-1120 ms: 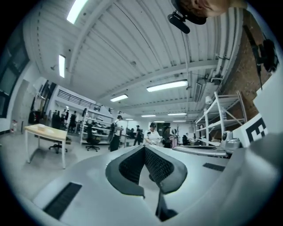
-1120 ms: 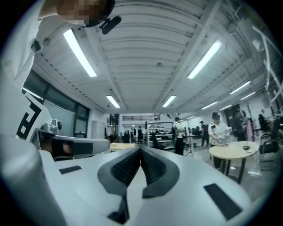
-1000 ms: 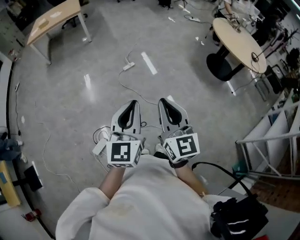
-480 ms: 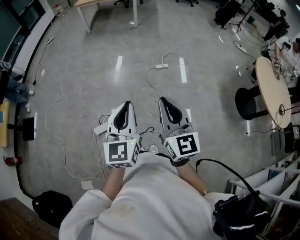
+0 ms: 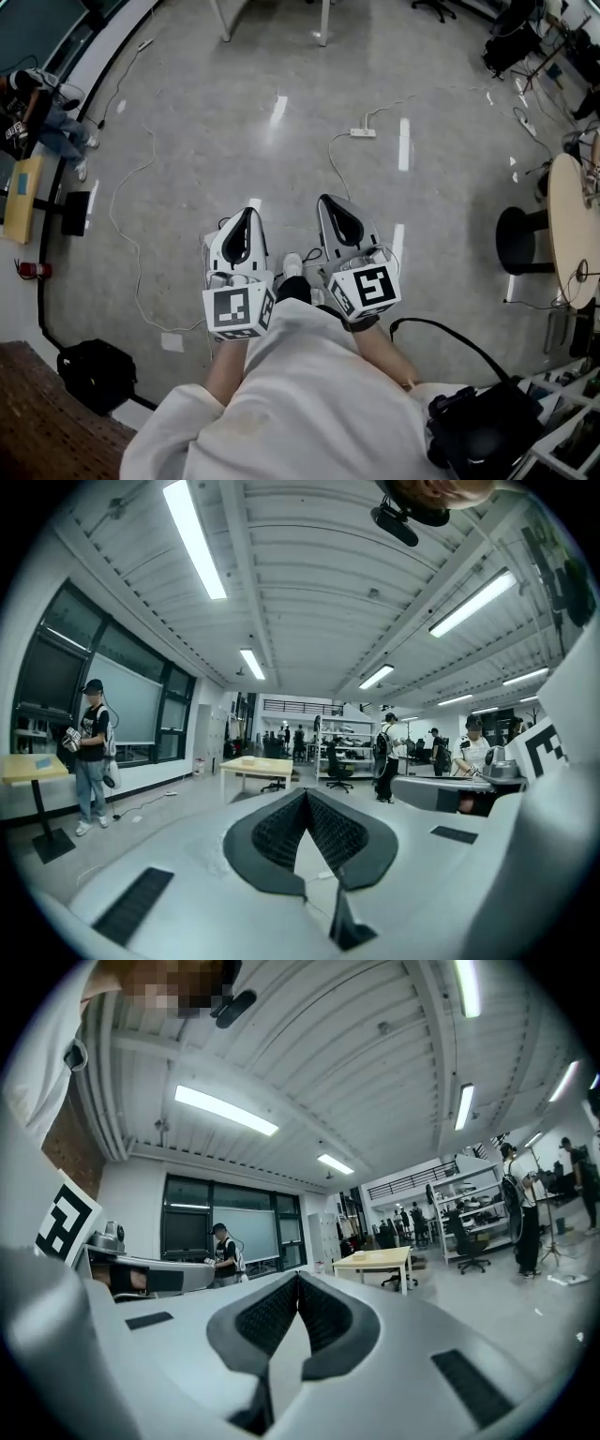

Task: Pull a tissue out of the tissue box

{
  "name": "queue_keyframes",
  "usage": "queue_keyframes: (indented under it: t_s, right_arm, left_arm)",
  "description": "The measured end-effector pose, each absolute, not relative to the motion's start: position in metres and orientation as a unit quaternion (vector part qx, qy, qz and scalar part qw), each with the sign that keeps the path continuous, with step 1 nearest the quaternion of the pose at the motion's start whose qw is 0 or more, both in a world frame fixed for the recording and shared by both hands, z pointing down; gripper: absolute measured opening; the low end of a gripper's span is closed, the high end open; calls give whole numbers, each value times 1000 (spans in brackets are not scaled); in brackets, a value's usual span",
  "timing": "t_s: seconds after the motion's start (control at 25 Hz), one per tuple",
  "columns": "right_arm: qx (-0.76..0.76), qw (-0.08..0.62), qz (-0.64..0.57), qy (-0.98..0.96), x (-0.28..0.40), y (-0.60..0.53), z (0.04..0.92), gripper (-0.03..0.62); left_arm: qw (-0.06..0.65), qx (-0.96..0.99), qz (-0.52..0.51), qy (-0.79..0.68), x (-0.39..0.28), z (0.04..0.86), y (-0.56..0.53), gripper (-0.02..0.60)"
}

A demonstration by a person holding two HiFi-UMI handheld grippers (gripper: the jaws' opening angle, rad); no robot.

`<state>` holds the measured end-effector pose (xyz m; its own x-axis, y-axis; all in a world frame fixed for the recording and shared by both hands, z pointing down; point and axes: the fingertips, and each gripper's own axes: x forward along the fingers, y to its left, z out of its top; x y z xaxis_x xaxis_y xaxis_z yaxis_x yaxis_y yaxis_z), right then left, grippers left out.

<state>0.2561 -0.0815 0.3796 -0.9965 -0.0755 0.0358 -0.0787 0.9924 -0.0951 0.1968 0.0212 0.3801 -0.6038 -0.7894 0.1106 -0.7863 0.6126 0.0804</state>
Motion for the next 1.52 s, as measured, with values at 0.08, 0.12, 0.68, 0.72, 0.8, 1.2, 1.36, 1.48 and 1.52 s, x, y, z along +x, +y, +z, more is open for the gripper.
queue_keyframes:
  t_s: [0.08, 0.12, 0.68, 0.72, 0.8, 1.2, 1.36, 1.48, 1.52]
  right_arm:
    - [25, 19, 48, -998, 237, -80, 383, 3]
    - [21, 22, 48, -998, 226, -80, 385, 3]
    - [30, 15, -7, -999, 21, -107, 369, 3]
    - [37, 15, -15, -999, 8, -110, 366, 3]
    - [42, 20, -20, -999, -15, -114, 365, 3]
    - [7, 72, -6, -997, -103, -143, 386, 3]
    - [4, 68, -33, -997, -140, -168, 389, 3]
    - [-5, 64, -35, -997, -176, -195, 391, 3]
    - [-8, 61, -35, -998, -190, -205, 389, 3]
  left_arm:
    - [70, 430, -13, -900, 179, 384, 22, 2]
    - [72, 426, -16, -901, 169, 386, 21, 2]
    - [16, 438, 35, -898, -16, 374, -35, 2]
    - [15, 441, 32, -897, -29, 372, -36, 2]
    - [9, 443, 19, -896, -53, 367, -38, 2]
    - [12, 429, -65, -901, -154, 366, -57, 2]
    - [29, 427, -52, -902, -188, 381, -89, 2]
    - [30, 420, -40, -906, -220, 385, -119, 2]
    - [28, 415, -37, -908, -232, 385, -128, 2]
